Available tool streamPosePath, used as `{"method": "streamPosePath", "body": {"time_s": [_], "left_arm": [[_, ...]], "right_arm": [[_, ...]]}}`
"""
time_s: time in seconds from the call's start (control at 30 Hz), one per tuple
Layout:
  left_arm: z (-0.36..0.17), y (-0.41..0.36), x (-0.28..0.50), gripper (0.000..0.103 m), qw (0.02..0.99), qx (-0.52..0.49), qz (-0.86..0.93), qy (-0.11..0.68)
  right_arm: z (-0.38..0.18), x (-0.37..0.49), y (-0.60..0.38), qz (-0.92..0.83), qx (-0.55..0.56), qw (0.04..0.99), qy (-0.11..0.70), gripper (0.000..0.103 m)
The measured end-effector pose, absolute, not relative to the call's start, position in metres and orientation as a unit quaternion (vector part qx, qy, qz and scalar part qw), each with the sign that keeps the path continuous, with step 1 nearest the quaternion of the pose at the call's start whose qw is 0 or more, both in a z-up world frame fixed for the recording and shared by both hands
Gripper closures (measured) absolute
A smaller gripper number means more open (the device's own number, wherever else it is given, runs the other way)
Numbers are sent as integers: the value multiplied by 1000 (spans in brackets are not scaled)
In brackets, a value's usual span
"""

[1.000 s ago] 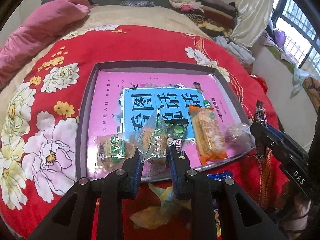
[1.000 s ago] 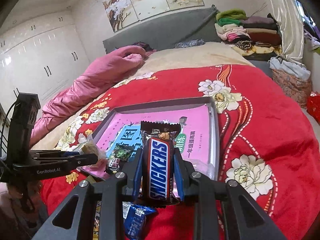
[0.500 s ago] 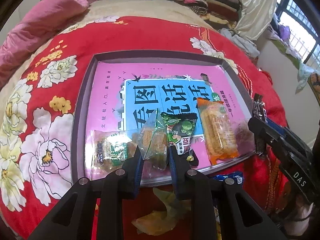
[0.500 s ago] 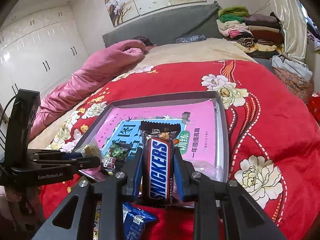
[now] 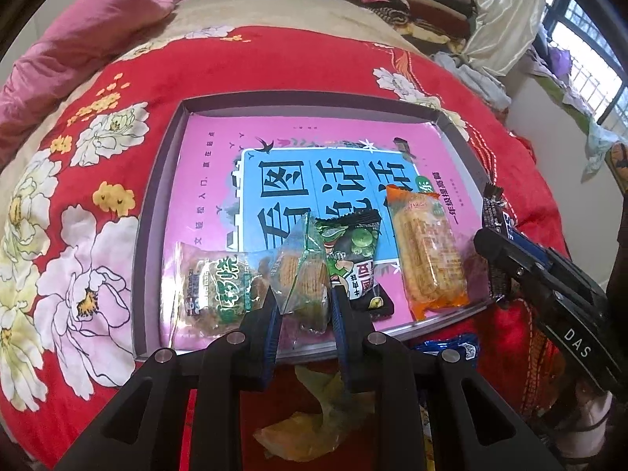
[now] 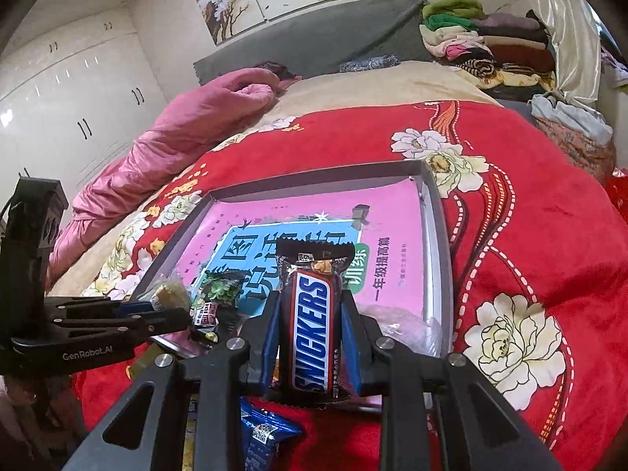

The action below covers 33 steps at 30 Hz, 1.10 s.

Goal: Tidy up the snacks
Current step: 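Lower the candy bag into the tray with the left tool while the right tool lowers the Snickers bar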

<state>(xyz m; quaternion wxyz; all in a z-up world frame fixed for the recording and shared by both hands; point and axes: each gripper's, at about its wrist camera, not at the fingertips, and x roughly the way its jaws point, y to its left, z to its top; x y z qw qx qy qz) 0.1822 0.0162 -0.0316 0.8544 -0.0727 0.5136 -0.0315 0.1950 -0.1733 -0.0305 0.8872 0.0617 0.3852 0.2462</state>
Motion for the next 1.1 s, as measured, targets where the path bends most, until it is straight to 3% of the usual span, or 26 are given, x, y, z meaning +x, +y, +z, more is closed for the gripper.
{"method": "streamPosePath", "body": {"time_s": [1.1], "left_arm": [[-23, 18, 181, 76, 860, -62, -12, 506]], "right_arm": [[-26, 195, -178, 251, 82, 886, 381, 69]]}}
